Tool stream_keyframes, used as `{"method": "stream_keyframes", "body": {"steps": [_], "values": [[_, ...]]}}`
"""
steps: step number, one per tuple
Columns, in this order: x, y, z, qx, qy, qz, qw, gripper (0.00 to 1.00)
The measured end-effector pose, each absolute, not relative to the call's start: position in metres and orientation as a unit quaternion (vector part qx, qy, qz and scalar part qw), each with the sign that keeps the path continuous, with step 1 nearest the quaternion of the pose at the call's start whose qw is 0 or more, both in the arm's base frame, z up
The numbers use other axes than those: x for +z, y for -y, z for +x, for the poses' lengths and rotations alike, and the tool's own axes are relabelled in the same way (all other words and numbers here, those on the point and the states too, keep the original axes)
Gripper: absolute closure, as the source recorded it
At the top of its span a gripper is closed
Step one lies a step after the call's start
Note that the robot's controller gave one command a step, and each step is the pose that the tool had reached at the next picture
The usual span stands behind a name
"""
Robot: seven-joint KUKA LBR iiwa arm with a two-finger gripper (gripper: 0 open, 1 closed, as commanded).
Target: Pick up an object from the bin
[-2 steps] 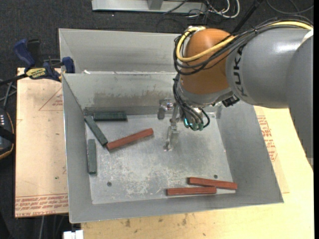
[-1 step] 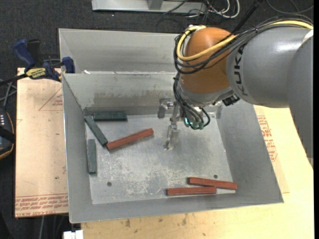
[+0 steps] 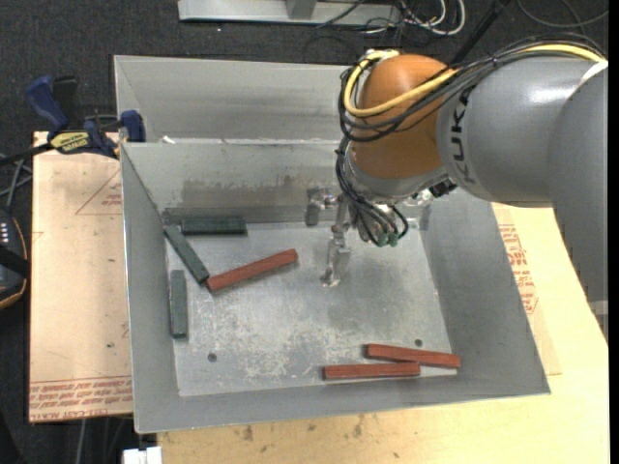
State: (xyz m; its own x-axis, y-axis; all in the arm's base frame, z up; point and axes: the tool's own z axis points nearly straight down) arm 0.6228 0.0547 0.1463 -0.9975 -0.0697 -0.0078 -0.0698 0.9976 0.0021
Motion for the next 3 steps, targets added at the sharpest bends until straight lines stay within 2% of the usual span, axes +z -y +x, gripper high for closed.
{"method": "stream_keyframes", "body": {"steps": [1, 2, 3], "values": [[0.072, -0.134, 0.648, 0.002, -0.982, -0.186, 0.003, 1.00], [0.072, -0.134, 0.648, 0.002, -0.983, -0.186, 0.003, 1.00], [0.200, -0.127, 0.633, 0.001, -0.972, -0.234, 0.002, 1.00]]}}
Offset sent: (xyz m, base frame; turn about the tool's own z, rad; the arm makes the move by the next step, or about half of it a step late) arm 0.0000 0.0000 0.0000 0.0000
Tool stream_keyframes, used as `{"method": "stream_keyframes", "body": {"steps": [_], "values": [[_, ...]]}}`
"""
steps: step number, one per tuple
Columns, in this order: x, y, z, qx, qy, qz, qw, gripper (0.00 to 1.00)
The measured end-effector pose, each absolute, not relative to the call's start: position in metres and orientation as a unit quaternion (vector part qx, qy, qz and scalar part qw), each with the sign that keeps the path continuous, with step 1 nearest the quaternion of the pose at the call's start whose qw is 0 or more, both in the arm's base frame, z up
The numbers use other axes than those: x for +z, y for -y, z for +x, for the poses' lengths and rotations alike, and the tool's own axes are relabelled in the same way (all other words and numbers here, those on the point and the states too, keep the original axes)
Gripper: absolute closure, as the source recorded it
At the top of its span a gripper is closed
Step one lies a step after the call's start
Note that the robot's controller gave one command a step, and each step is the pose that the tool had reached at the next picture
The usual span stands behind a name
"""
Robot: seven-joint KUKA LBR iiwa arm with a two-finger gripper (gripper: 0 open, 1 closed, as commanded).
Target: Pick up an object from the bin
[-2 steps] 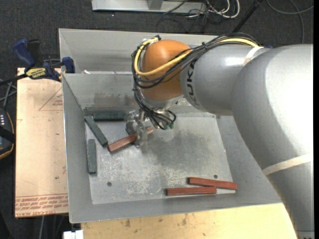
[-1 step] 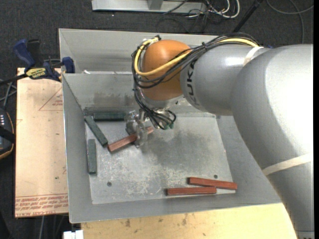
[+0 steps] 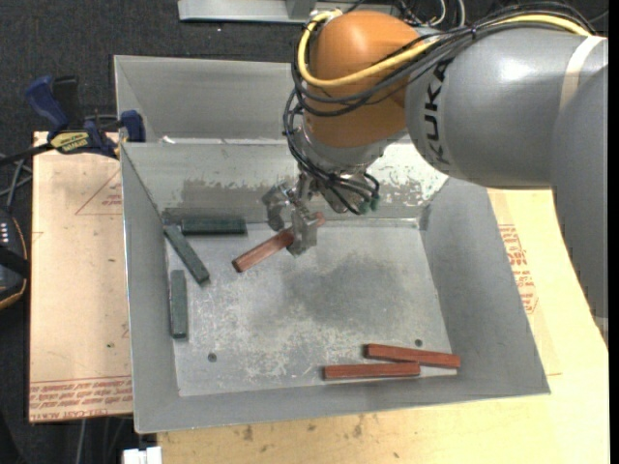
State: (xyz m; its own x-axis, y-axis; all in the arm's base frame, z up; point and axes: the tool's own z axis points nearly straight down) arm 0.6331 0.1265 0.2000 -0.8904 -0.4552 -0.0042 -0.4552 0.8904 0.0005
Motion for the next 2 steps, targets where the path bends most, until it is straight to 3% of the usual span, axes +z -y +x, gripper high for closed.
{"method": "stream_keyframes", "body": {"steps": [1, 2], "values": [[0.200, -0.126, 0.633, 0.001, -0.972, -0.234, 0.002, 1.00], [0.220, -0.127, 0.632, 0.001, -0.960, -0.282, -0.002, 1.00]]}}
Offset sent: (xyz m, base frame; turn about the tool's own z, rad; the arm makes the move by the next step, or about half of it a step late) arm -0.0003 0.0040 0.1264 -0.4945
